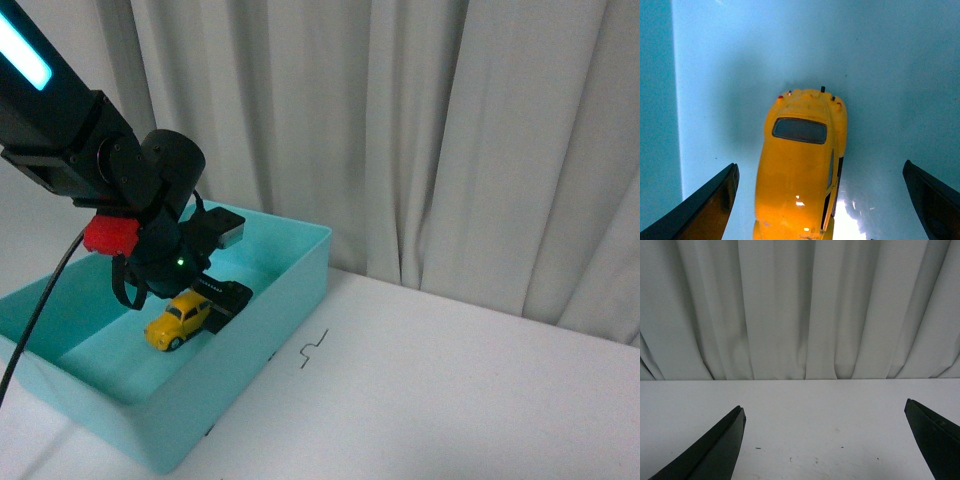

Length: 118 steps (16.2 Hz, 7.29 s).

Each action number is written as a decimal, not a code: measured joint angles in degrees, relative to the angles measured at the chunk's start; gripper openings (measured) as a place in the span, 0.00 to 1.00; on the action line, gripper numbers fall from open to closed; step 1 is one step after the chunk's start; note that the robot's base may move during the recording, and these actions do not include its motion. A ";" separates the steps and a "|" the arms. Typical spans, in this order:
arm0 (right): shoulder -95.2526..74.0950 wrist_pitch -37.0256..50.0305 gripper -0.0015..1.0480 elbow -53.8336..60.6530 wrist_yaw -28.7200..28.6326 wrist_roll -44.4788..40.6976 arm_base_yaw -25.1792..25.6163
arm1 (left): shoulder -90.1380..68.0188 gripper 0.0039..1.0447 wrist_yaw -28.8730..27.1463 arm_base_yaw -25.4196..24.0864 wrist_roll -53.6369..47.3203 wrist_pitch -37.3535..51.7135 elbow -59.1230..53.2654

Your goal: Wind up and store yellow beetle toy

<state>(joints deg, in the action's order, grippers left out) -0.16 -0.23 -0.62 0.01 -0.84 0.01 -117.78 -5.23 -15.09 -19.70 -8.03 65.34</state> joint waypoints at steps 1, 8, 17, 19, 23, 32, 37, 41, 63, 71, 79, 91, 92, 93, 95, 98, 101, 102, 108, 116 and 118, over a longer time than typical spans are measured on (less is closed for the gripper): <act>0.00 0.00 0.94 0.00 0.00 0.00 0.00 | 1.95 0.93 1.11 0.00 0.04 0.35 -0.46; 0.00 0.00 0.94 0.00 0.00 0.00 0.00 | 33.33 0.94 11.47 -2.58 1.16 -1.07 -10.05; 0.00 -0.02 0.94 0.00 0.02 0.00 0.00 | 89.42 0.69 26.05 -5.66 13.05 6.21 -35.50; 0.00 -0.02 0.94 0.00 0.02 0.00 0.00 | 94.71 0.46 21.55 -0.94 17.35 9.51 -42.56; 0.00 0.00 0.94 0.00 0.00 0.00 0.00 | 101.07 0.01 14.47 6.14 19.56 11.67 -51.89; -0.02 0.00 0.94 0.00 0.00 0.00 0.00 | 113.66 0.01 5.20 15.10 19.52 7.17 -60.83; -0.02 0.00 0.94 0.00 0.00 0.00 0.00 | 114.71 0.01 5.20 15.10 19.52 7.56 -61.66; -0.02 0.00 0.94 0.00 0.00 0.02 0.00 | 114.97 0.01 5.20 15.10 19.52 7.56 -62.14; -0.04 0.00 0.94 0.00 0.00 0.00 0.00 | 117.44 0.94 5.20 15.10 19.56 7.82 -64.76; -0.02 0.20 0.94 0.00 0.00 0.00 0.00 | 117.44 0.94 5.18 15.10 19.56 7.91 -64.76; -0.02 0.09 0.94 0.00 0.00 0.00 0.00 | 117.44 0.94 5.18 15.10 19.56 7.89 -64.76; 0.00 0.09 0.94 0.00 -0.02 0.00 0.00 | 117.44 0.94 5.16 15.10 19.56 7.85 -64.76; 0.00 -0.13 0.94 0.00 0.07 0.02 0.00 | 117.44 0.94 5.27 15.10 19.54 7.91 -64.76; 0.00 -0.15 0.94 0.00 0.07 0.02 0.00 | 117.44 0.94 5.40 15.10 19.54 7.98 -64.76; 0.00 0.04 0.94 0.00 0.04 0.00 0.00 | 117.44 0.94 5.35 15.10 19.54 7.87 -64.76; 0.00 0.02 0.94 0.00 0.02 0.02 0.00 | 117.44 0.94 5.20 15.10 19.54 7.87 -64.76; 0.00 0.02 0.94 0.00 0.02 0.00 0.00 | 117.44 0.94 5.20 15.10 19.54 7.87 -64.76; 0.00 0.02 0.94 0.00 0.02 0.00 0.00 | 117.44 0.94 5.20 15.10 19.54 7.87 -64.76; 0.00 0.02 0.94 0.00 0.02 0.00 0.00 | 117.44 0.94 5.20 15.10 19.54 7.87 -64.76; 0.00 0.04 0.94 0.00 0.02 0.00 0.00 | 117.44 0.94 5.20 15.10 19.54 7.89 -64.76; 0.00 0.22 0.94 0.00 0.02 0.02 0.00 | 117.44 0.94 5.22 15.10 19.54 8.02 -64.76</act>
<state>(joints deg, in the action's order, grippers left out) -0.16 -0.01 -0.62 0.03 -0.82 0.01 -0.34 -0.01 0.01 -0.16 -0.01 0.58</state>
